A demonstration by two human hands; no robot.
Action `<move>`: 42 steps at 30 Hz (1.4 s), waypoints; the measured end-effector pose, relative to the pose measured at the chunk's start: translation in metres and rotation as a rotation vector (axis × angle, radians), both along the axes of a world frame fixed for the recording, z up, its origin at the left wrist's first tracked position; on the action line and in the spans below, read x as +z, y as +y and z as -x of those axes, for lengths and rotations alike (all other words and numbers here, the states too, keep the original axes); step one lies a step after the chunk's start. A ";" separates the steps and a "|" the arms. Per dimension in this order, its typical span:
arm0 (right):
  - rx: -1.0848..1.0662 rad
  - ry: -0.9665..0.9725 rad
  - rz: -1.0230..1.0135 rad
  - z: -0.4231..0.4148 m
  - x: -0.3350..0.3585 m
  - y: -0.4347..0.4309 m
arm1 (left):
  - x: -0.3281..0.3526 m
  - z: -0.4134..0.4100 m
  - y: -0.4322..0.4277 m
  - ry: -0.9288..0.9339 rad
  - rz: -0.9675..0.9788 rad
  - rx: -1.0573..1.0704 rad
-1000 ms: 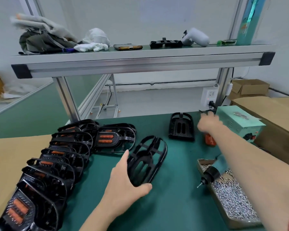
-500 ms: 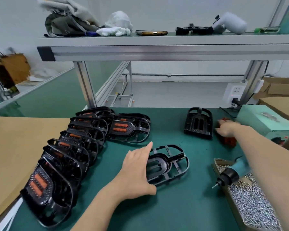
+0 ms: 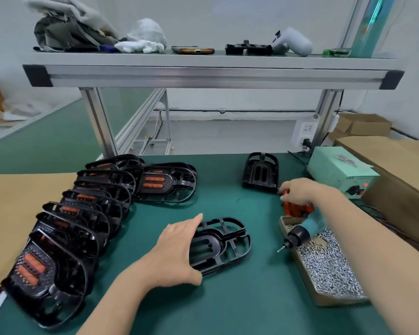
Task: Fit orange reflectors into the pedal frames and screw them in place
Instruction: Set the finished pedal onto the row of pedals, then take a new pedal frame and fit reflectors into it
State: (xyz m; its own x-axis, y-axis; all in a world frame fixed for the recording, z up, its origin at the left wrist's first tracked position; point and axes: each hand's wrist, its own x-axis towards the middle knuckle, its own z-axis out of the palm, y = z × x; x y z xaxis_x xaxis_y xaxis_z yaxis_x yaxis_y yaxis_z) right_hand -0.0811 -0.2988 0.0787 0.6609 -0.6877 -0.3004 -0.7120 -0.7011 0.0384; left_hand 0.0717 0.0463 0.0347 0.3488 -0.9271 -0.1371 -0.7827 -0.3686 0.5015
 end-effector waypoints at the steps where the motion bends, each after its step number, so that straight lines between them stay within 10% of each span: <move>1: 0.003 0.005 -0.002 0.001 0.002 0.004 | 0.000 0.001 0.002 0.004 -0.008 -0.006; 19: -0.300 -0.228 0.126 -0.012 -0.013 0.022 | 0.009 0.010 0.007 0.032 -0.204 -0.192; 26: -0.376 -0.664 -0.007 0.005 0.004 0.019 | 0.014 0.009 0.007 0.160 -0.122 -0.156; 34: 0.065 -0.961 -0.194 0.008 0.037 0.117 | 0.022 0.009 -0.017 0.497 0.451 0.358; 42: 0.535 -0.818 -0.241 0.006 0.036 0.193 | 0.036 0.014 -0.021 1.054 0.603 0.254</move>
State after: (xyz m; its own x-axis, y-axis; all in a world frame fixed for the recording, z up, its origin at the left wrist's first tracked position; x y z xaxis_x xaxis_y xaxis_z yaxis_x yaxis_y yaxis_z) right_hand -0.0871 -0.1055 0.1149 0.9306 -0.2210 0.2918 -0.0456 -0.8609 -0.5067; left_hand 0.0580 0.0252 0.0707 0.5061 -0.8618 -0.0352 0.1649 0.0566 0.9847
